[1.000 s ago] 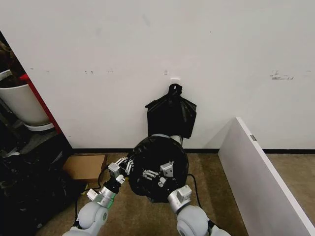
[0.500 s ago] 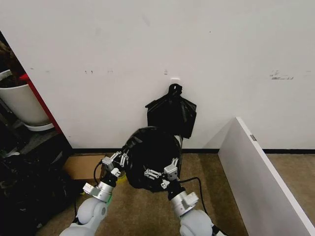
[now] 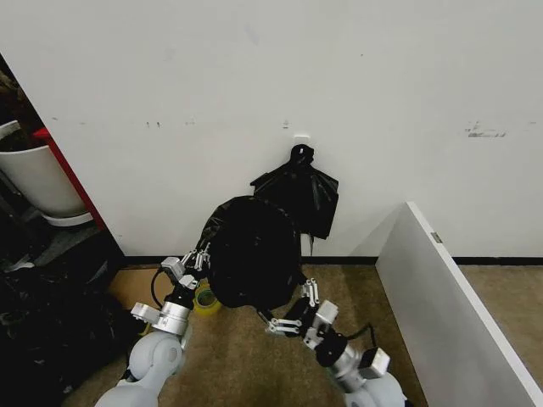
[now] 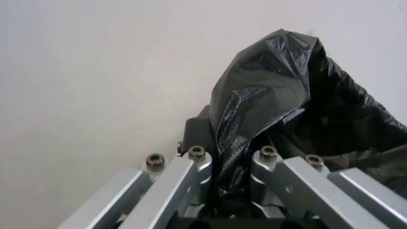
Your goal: Place the garbage bag over the trash bin.
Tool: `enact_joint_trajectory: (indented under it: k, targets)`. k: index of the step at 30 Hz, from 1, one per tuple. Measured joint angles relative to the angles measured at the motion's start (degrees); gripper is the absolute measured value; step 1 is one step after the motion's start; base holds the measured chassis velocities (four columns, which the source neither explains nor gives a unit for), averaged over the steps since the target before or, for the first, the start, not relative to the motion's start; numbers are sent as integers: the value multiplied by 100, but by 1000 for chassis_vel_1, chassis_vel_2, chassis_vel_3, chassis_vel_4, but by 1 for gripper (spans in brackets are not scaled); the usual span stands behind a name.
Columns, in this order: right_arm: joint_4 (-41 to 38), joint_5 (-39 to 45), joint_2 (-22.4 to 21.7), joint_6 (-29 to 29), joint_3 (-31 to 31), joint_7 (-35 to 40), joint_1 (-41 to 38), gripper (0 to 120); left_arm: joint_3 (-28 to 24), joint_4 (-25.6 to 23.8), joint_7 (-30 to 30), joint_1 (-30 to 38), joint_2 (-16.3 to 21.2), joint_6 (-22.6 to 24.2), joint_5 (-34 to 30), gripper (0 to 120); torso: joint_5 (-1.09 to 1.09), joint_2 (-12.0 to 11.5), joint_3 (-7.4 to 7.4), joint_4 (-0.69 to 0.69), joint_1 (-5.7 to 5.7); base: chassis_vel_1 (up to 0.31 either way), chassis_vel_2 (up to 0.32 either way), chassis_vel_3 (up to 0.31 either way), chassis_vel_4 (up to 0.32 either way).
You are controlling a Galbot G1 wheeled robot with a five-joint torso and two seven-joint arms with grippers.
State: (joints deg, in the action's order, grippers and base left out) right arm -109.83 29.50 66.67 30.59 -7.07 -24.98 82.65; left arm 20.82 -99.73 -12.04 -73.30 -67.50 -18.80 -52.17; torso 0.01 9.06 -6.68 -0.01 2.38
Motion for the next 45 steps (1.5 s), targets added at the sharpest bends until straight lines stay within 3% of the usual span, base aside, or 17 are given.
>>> enact_joint_trajectory:
  k: [3,6,14,17,24,27,30,32,38,43,45]
  targets:
    - [-221,-592,-20,-581,268,1950,167,100,3,-56,273,62,-8,169,-199,4,-1,0,0,-1,0,0,0,0,0]
    - [-350,-499,-19,-1103,529,2823,257,100,8,-153,344,79,-3,298,-474,4,-1,0,0,0,0,0,0,0,0]
    - [-340,207,53,-1335,825,2525,276,100,5,-293,312,38,5,370,-595,4,-1,0,0,0,0,0,0,0,0]
    - [-264,245,91,-1335,831,2423,222,95,3,-348,282,10,2,370,-597,4,-1,0,0,0,0,0,0,0,0]
    - [-195,530,167,-1288,813,2211,152,66,5,-453,177,-84,15,364,-591,4,-1,0,0,-1,0,0,0,0,0]
    - [-186,548,188,-1289,803,2209,133,60,6,-462,163,-99,15,358,-580,4,-1,0,0,-1,0,0,0,0,0]
    - [-137,512,209,-1281,787,2206,116,44,-2,-469,153,-118,7,352,-561,4,-1,0,0,0,0,0,0,0,0]
    - [-86,465,212,-1249,779,2203,114,41,-5,-475,152,-123,3,350,-557,4,-1,0,0,-1,0,0,0,0,0]
    - [204,445,229,-1054,765,2156,98,15,3,-524,147,-142,7,337,-550,4,0,0,0,0,0,0,0,0,0]
    - [410,581,268,-884,790,2006,50,0,2,-578,135,-156,2,338,-551,4,0,0,0,-2,0,0,0,0,0]
    - [475,642,282,-844,794,1905,31,0,4,-595,136,-159,0,338,-553,4,-1,0,0,0,0,0,0,0,0]
